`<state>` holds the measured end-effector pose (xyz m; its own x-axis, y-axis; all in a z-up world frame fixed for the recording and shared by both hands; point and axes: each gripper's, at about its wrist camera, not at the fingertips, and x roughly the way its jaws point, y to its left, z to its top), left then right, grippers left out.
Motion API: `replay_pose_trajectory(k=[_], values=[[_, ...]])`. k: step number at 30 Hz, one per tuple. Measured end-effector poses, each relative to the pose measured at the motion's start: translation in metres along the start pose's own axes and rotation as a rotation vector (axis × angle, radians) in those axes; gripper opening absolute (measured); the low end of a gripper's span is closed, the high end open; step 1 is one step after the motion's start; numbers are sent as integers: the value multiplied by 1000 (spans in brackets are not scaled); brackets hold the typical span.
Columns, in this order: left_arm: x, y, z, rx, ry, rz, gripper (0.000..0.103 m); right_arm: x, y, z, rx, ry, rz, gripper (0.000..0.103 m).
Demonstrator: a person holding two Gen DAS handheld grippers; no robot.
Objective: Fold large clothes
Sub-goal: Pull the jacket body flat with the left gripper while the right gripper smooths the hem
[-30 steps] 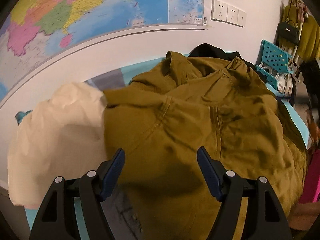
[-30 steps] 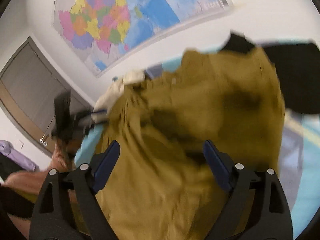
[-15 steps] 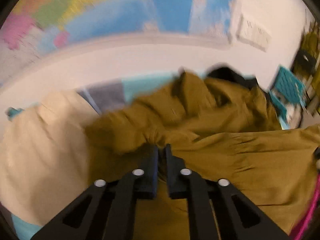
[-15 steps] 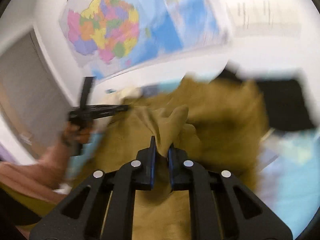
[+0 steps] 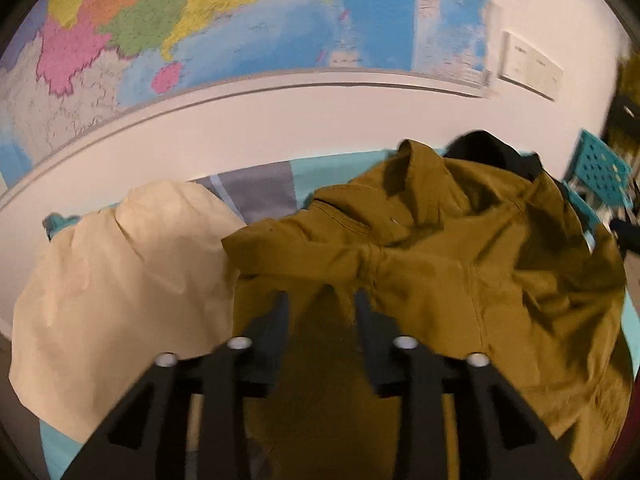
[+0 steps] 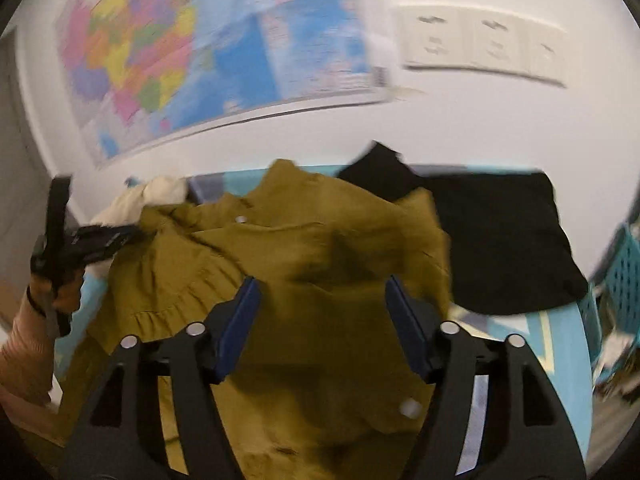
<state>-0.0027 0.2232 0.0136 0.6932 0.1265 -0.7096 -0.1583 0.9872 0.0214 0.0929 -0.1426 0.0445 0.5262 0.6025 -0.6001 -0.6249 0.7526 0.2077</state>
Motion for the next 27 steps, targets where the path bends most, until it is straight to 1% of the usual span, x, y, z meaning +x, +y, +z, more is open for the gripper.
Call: replay_pose_trajectory(k=[2, 3, 5, 7, 8, 9, 10, 11, 12, 13, 14, 15, 16, 17, 18, 20, 21, 22, 23, 25, 26, 27], values=[[-7, -8, -4, 71, -19, -1, 65, -4, -13, -8, 25, 8, 16, 78], [-9, -13, -5, 101, -23, -14, 69, -3, -15, -11, 27, 17, 25, 80], [-7, -30, -5, 171, -32, -49, 76, 2, -12, -16, 0, 55, 55, 88], [2, -46, -4, 223, -22, -57, 79, 10, -5, -19, -48, 78, 43, 89], [12, -56, -3, 239, -4, -36, 75, 16, -2, -20, -72, 87, 15, 88], [25, -63, -1, 243, 26, 1, 68, 21, -1, -20, -76, 101, -10, 86], [33, -67, -1, 239, 40, 29, 44, 26, -1, -19, -73, 117, -15, 67], [44, -69, 0, 233, 43, 71, 23, 31, -1, -17, -71, 138, -12, 32], [50, -67, 1, 214, 47, 96, 20, 32, -1, -15, -74, 143, -3, 21], [53, -63, 4, 182, 57, 90, 13, 29, -1, -12, -81, 124, -5, 12], [54, -54, 7, 132, 54, 75, 4, 24, -1, -9, -85, 101, -10, 10], [51, -47, 11, 97, 45, 78, 4, 15, -2, -3, -77, 68, -7, 10], [48, -41, 13, 73, 25, 99, 3, 7, -4, 3, -64, 35, -1, 10], [42, -31, 17, 42, -13, 144, 3, -2, -6, 9, -55, -1, -6, 10], [38, -25, 20, 20, -34, 158, 3, -10, -8, 16, -49, -44, -30, 10], [33, -10, 25, -38, -50, 130, 4, -11, -13, 24, -33, -75, -48, 10], [32, -6, 26, -54, -53, 110, 4, -4, -15, 26, -21, -59, -56, 10], [35, -3, 27, -59, -44, 110, 4, 6, -17, 26, -22, -36, -71, 11], [38, -3, 26, -60, -33, 119, 6, 25, -20, 23, -26, 15, -99, 15], [50, -3, 24, -47, 7, 133, 10, 54, -30, 14, 9, 96, -121, 21], [56, -1, 22, -50, 19, 141, 13, 68, -35, 7, 24, 122, -143, 22], [59, 0, 20, -59, 28, 135, 14, 73, -37, 4, 22, 123, -146, 24]])
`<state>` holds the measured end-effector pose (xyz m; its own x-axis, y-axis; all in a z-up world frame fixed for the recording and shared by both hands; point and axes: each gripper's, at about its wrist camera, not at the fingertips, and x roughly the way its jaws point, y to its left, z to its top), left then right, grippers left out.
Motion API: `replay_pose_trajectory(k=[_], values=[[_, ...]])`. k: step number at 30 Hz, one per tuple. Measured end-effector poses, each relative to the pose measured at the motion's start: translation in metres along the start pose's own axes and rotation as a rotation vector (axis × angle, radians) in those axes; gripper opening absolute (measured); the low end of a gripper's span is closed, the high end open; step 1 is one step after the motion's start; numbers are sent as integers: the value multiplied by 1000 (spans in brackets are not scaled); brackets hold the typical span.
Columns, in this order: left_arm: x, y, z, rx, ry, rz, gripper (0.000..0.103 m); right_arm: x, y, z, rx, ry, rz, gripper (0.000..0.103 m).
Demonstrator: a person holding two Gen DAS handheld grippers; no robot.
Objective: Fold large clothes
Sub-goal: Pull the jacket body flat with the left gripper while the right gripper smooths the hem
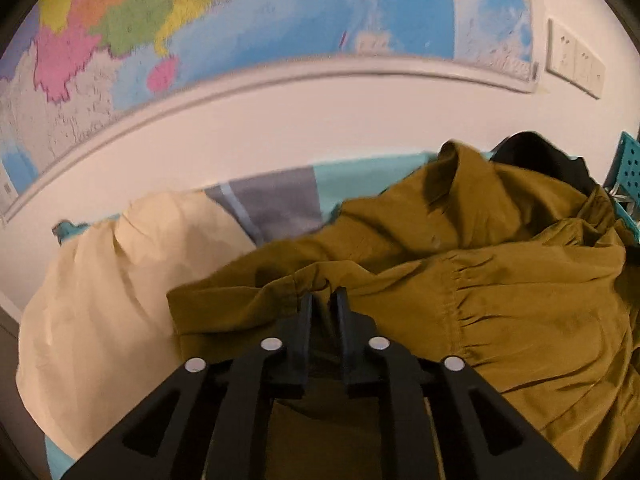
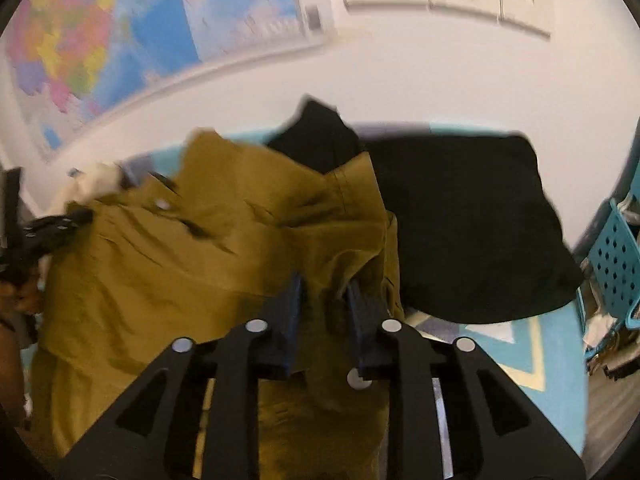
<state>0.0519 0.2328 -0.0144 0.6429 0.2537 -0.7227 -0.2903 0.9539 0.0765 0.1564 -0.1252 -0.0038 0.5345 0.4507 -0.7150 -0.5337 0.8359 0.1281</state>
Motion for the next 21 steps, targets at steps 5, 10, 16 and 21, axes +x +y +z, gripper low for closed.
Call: replay_pose_trajectory(k=[5, 10, 16, 21], values=[[-12, 13, -8, -38, -4, -74, 41, -14, -1, -5, 27, -46, -6, 62], [-63, 10, -27, 51, -134, -68, 57, -58, 24, -9, -67, -169, 34, 66], [-67, -6, -50, 149, -120, -107, 62, -27, 63, -13, -185, -81, 155, 65], [-30, -10, -59, 155, -18, -25, 62, 35, 44, -15, -106, 66, 119, 52]])
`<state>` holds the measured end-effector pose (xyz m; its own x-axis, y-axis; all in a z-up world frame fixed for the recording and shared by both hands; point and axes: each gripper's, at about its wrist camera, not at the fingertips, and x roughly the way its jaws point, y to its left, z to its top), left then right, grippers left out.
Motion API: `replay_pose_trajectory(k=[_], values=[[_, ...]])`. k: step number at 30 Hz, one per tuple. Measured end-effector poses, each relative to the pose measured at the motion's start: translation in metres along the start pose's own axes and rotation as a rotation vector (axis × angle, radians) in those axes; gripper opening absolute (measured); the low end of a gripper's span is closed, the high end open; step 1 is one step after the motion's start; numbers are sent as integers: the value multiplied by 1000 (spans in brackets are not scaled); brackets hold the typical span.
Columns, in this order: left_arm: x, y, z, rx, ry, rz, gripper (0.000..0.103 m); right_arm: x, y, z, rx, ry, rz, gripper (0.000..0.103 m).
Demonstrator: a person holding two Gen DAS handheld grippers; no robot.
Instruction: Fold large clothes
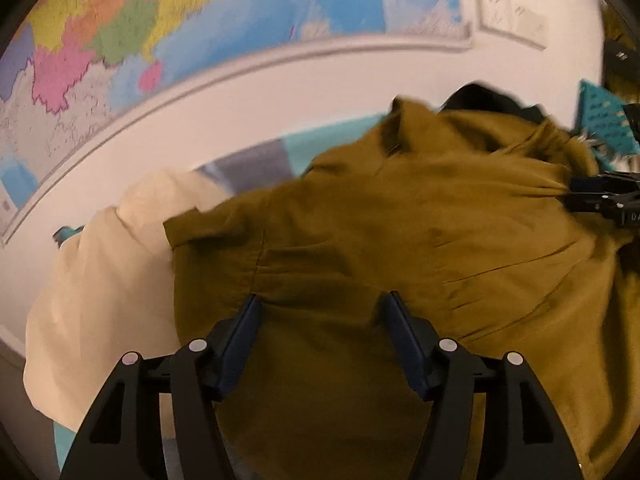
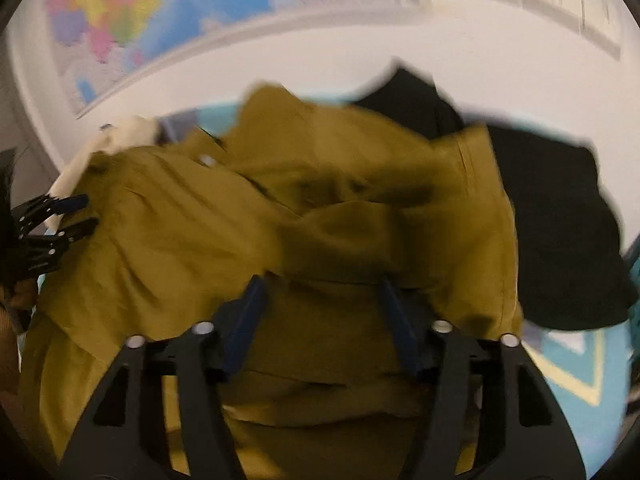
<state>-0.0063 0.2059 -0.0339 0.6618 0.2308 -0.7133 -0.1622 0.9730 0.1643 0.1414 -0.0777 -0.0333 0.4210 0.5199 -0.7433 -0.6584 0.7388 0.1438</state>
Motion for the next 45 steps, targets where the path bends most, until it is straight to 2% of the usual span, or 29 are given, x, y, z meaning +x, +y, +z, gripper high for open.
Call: replay_pose_trajectory(k=[1, 3, 5, 9, 11, 13, 16, 19, 21, 22, 24, 27, 33, 34, 36, 37, 39, 43, 45], values=[[5, 0, -1, -4, 12, 7, 62, 5, -5, -1, 23, 15, 7, 49], [9, -4, -1, 11, 23, 36, 62, 0, -7, -3, 38, 2, 23, 50], [1, -4, -2, 16, -5, 41, 63, -11, -6, -3, 41, -14, 12, 62], [-19, 11, -11, -56, -41, -7, 65, -49, -7, -15, 44, -78, 61, 64], [-35, 20, -20, -86, -59, -27, 67, -66, -9, -22, 43, -94, 75, 70], [-47, 27, -31, -108, -64, -40, 69, -84, -11, -36, 48, -99, 103, 71], [-66, 35, -54, -142, -59, -63, 71, -103, -16, -60, 58, -99, 95, 82], [-78, 40, -78, -166, -36, -82, 76, -121, -31, -89, 119, -96, 106, 84], [-88, 43, -97, -179, -30, -142, 78, -130, -44, -108, 170, -92, 101, 85], [-94, 45, -108, -187, -31, -181, 83, -134, -49, -119, 193, -89, 101, 85], [-97, 46, -121, -206, -20, -209, 84, -143, -60, -136, 241, -88, 110, 85], [-98, 43, -143, -257, 37, -281, 84, -148, -65, -158, 287, -69, 186, 86], [-109, 31, -173, -281, 69, -366, 85, -147, -50, -181, 261, -33, 205, 86], [-108, 30, -176, -284, 85, -381, 90, -145, -48, -184, 258, -24, 203, 86], [-105, 24, -183, -290, 123, -425, 91, -142, -45, -189, 255, -20, 216, 87], [-107, 19, -185, -275, 114, -420, 93, -143, -44, -191, 250, -31, 218, 88], [-108, 14, -186, -260, 117, -447, 94, -144, -41, -194, 246, -33, 265, 88], [-110, 3, -189, -295, 133, -646, 94, -142, -35, -196, 239, -25, 351, 88], [-110, -5, -190, -298, 135, -702, 94, -140, -36, -196, 251, -30, 396, 88]])
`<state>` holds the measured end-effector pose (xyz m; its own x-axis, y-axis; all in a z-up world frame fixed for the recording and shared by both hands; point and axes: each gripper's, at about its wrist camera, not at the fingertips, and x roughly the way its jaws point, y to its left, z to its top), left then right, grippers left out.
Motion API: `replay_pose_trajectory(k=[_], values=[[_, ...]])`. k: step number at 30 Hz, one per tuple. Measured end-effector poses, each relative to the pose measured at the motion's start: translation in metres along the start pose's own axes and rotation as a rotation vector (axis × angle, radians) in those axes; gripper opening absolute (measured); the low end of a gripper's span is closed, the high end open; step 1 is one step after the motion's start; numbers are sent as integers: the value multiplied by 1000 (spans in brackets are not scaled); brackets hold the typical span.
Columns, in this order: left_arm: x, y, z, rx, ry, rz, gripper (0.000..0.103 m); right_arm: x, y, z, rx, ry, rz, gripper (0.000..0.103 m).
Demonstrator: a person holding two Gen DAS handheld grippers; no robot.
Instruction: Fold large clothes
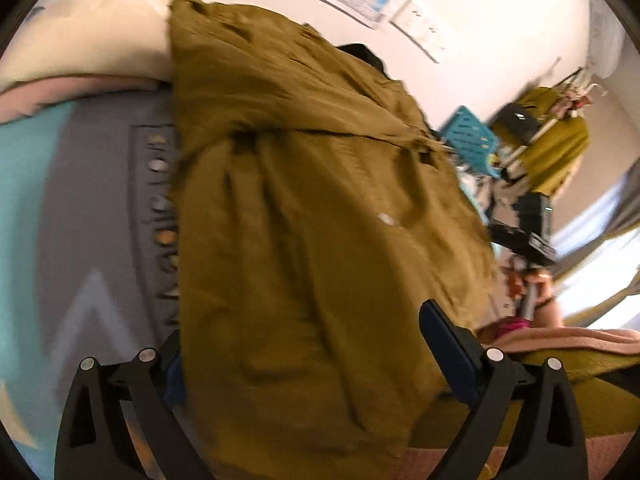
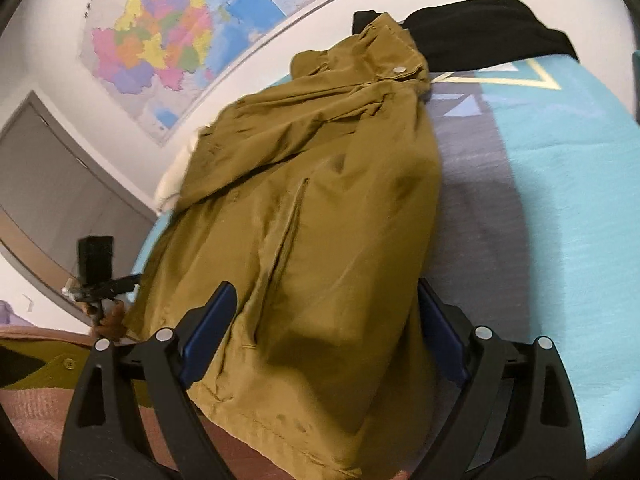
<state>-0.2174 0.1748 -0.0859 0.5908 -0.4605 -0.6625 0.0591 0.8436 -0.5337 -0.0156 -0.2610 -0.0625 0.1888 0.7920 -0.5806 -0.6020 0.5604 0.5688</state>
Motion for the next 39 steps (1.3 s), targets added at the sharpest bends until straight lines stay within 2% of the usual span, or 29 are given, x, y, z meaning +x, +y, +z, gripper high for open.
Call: replay_pose_trajectory(k=[3, 4, 5, 6, 7, 8, 9, 10, 11, 14, 16, 18, 21, 22, 25, 27, 29, 30, 32, 33, 34, 35, 37, 38, 39], values=[[5, -4, 2, -13, -5, -5, 91, 4, 2, 0, -5, -1, 58, 87], [7, -4, 4, -18, -6, 2, 77, 6, 4, 0, -15, 4, 58, 87], [10, -4, 6, -34, -3, 22, 58, 8, 6, 1, -24, 7, 57, 80], [12, -2, 9, -48, -4, 49, 48, 12, 6, 1, -17, 16, 72, 71], [13, 0, 12, -67, 3, 67, 22, 16, 5, 1, 1, 29, 84, 51], [16, 6, 15, -110, 29, 77, 14, 20, 3, 1, 16, 37, 83, 35], [17, 9, 17, -141, 37, 68, 13, 22, 2, 0, 31, 43, 99, 30], [11, 11, 18, -145, 37, 64, 11, 20, 2, 0, 59, 33, 134, 20], [8, 8, 18, -134, 30, 84, 10, 16, 3, -1, 71, 15, 151, 14], [-10, 0, 22, -118, -13, 86, 8, -7, 18, 0, 61, -57, 202, 9], [-31, 3, 25, -132, -55, 80, 8, -28, 42, 0, -2, -101, 177, 8], [-53, 2, 27, -131, -104, 116, 8, -45, 60, -3, -36, -129, 194, 7], [-81, 2, 27, -131, -159, 114, 8, -61, 80, -11, -75, -144, 229, 7], [-84, 3, 25, -122, -159, 112, 10, -60, 79, -13, -67, -132, 208, 8], [-72, 16, 20, -132, -103, 139, 15, -41, 60, -24, 3, -58, 216, 17], [-56, 31, 11, -165, -30, 136, 18, -21, 41, -39, 74, 11, 205, 21], [-45, 38, 4, -171, -2, 156, 21, -9, 27, -54, 120, 47, 167, 34], [-44, 40, 1, -169, 0, 171, 23, -6, 21, -60, 143, 63, 176, 36], [-45, 44, -4, -167, -9, 163, 29, -3, 15, -69, 167, 68, 214, 48], [-48, 45, -5, -162, -12, 154, 33, -3, 13, -74, 174, 68, 237, 52], [-49, 43, -5, -148, -9, 146, 42, -2, 15, -78, 168, 77, 246, 64], [-50, 40, -7, -123, -8, 144, 48, -1, 17, -82, 160, 88, 248, 71], [-49, 33, -12, -78, 0, 138, 57, 6, 21, -88, 150, 112, 252, 69], [-48, 29, -14, -50, 2, 143, 57, 8, 23, -91, 150, 120, 262, 60], [-46, 27, -17, -35, 4, 148, 56, 11, 28, -93, 135, 125, 285, 55]])
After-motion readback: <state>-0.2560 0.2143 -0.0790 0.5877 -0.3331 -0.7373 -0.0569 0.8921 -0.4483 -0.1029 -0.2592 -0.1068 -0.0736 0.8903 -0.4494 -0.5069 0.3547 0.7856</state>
